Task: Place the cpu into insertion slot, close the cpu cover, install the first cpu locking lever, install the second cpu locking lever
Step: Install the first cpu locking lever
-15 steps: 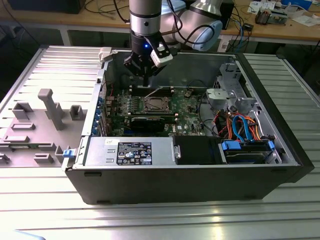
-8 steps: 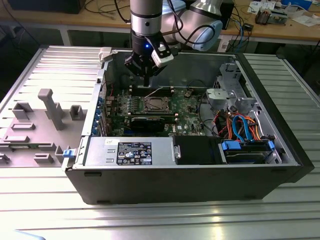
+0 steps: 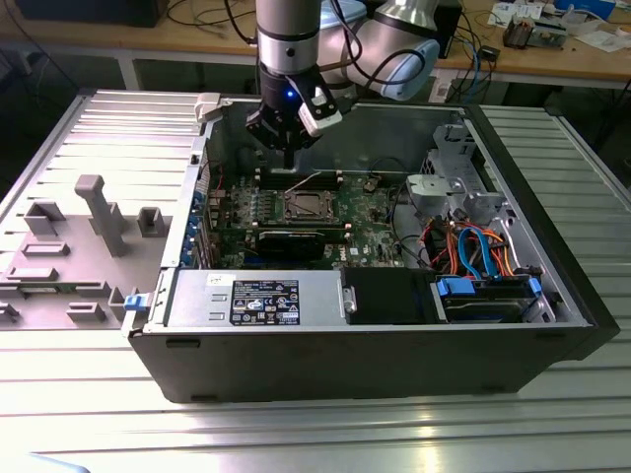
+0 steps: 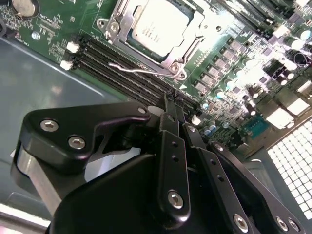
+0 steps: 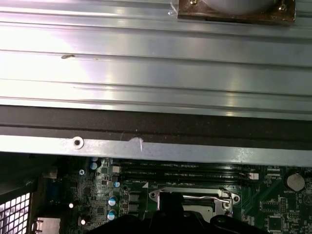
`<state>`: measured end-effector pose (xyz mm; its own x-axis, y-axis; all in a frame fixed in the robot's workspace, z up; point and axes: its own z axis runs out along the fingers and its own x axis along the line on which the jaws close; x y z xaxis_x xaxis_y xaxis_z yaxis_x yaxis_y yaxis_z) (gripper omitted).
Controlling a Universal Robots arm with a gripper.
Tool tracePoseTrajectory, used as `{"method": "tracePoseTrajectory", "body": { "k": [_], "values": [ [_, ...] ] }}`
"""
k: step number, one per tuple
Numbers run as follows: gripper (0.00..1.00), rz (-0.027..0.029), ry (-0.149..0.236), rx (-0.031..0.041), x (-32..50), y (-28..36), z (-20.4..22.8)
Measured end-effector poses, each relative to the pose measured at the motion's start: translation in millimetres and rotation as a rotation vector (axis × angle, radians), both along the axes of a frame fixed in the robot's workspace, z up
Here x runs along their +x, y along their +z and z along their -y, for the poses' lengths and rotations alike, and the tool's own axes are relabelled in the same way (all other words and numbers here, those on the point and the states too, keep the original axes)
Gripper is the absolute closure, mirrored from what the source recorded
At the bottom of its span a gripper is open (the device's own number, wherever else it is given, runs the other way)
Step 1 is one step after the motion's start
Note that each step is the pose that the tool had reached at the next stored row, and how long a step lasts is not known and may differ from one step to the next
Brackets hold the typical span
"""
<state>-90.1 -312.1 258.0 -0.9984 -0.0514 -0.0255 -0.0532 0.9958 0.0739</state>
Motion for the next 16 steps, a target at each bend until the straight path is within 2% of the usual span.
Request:
{"method": "tracePoseTrajectory", "body": {
  "k": [4, 16],
  "values": [
    [0.89, 0.0001, -0.006, 0.0001, 0.0, -0.7, 2.7],
    [0.89, -0.0001, -0.016, -0.0001, 0.0, -1.4, 2.9]
  ]
}}
